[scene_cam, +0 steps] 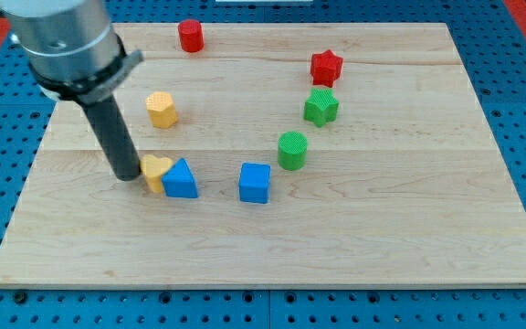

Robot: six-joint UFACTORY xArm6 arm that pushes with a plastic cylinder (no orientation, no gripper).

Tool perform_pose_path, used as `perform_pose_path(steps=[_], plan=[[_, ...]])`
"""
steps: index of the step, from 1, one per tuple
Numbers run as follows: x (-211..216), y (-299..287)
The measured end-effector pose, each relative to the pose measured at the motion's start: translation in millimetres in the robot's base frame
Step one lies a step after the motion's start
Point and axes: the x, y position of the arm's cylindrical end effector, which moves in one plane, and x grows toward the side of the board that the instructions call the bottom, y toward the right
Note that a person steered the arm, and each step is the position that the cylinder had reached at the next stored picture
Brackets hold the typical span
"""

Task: Place the yellow hexagon at the left side of the yellow heart

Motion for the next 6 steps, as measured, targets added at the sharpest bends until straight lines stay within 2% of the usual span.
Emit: perform_pose_path(steps=[1, 2, 3, 4, 5, 6], plan=[[6.7, 54.3], [6.3, 70.3], [-17.2, -19.8], [-67.4, -42.5], [-123.5, -39.6], [-139.0, 10.2]])
